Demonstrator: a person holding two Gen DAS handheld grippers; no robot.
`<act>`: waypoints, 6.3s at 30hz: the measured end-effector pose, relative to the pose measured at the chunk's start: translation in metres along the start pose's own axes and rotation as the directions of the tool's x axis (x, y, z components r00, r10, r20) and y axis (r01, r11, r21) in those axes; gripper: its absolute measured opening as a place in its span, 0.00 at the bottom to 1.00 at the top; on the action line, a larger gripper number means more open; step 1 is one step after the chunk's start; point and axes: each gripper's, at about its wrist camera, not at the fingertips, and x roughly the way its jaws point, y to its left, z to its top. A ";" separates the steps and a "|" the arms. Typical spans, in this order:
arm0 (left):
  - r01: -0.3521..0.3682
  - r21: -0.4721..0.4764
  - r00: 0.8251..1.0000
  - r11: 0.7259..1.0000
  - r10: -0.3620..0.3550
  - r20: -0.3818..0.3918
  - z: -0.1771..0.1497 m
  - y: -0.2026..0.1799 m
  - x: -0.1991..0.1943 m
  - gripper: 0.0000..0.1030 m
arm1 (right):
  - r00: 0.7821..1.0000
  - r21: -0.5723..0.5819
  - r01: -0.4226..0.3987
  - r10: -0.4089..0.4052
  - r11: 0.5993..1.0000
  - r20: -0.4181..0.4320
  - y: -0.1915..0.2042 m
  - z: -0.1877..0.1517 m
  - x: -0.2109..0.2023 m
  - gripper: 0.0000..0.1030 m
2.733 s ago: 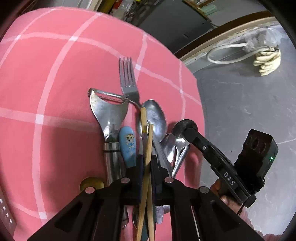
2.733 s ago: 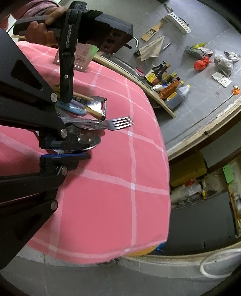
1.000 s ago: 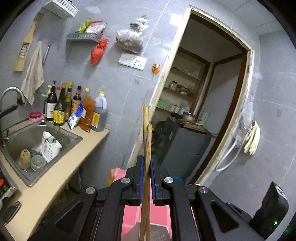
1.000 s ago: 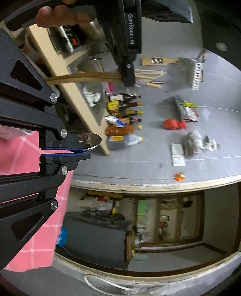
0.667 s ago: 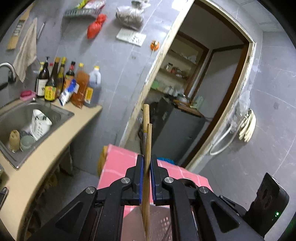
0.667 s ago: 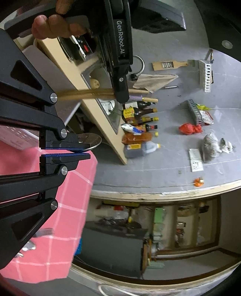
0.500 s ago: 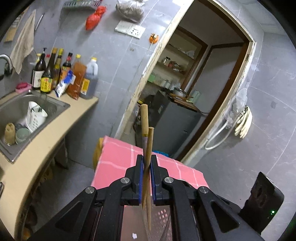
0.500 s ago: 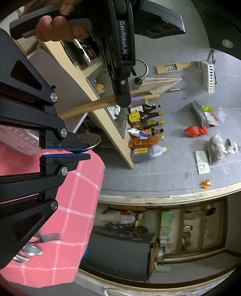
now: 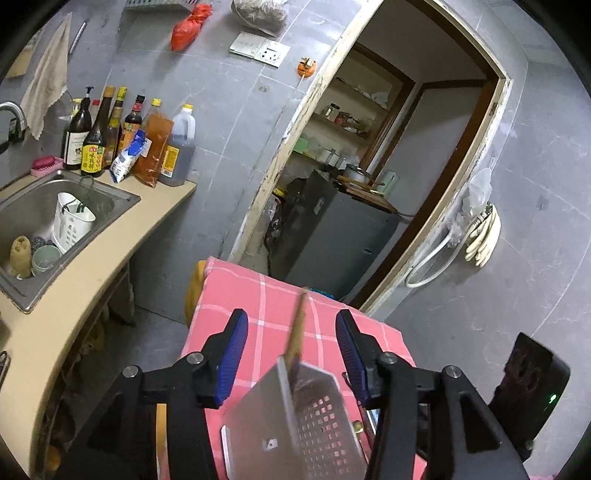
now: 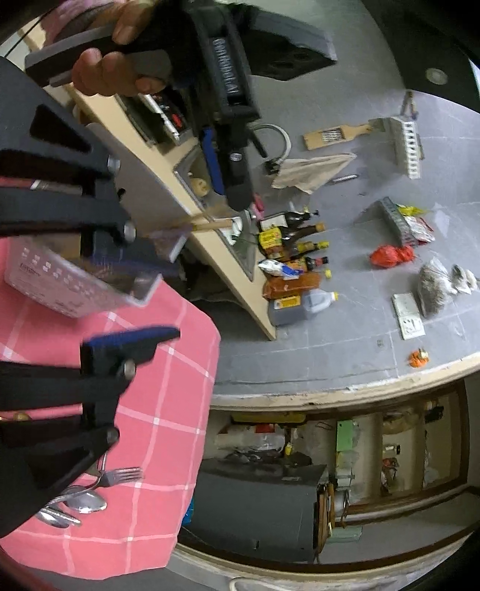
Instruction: Organize utensils
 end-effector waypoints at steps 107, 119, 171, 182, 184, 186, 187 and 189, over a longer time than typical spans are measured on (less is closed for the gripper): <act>0.081 -0.102 0.978 0.991 -0.099 -0.184 -0.027 -0.141 0.105 0.02 | 0.997 0.256 0.050 -0.062 0.965 0.039 -0.213 -0.006 -0.095 0.02; -0.025 0.073 0.999 0.997 0.022 0.043 0.050 -0.117 -0.020 0.02 | 0.976 0.143 -0.052 0.020 0.988 0.215 -0.099 0.073 -0.099 0.02; -0.026 0.086 0.994 0.996 0.035 -0.104 0.002 -0.024 -0.030 0.20 | 0.989 0.092 -0.107 0.116 0.990 -0.093 0.003 -0.003 0.010 0.03; -0.027 0.106 0.999 0.994 0.030 -0.026 0.000 -0.041 -0.040 0.62 | 1.000 0.122 -0.003 0.004 0.993 -0.008 -0.020 0.003 -0.029 0.46; -0.024 0.119 1.000 0.993 0.025 -0.008 -0.002 -0.049 -0.040 0.67 | 0.999 0.138 0.021 -0.025 0.990 0.031 -0.030 0.003 -0.045 0.48; -0.026 0.140 1.000 0.990 0.026 0.003 -0.004 -0.060 -0.038 0.72 | 0.997 0.139 0.052 -0.059 0.989 0.044 -0.038 0.006 -0.057 0.48; -0.027 0.148 1.000 0.989 0.026 0.008 -0.005 -0.064 -0.037 0.75 | 0.996 0.141 0.067 -0.075 0.988 0.052 -0.042 0.006 -0.063 0.48; -0.022 0.167 1.000 0.986 0.019 0.019 -0.007 -0.076 -0.035 0.79 | 0.990 0.143 0.104 -0.115 0.984 0.078 -0.051 0.008 -0.080 0.56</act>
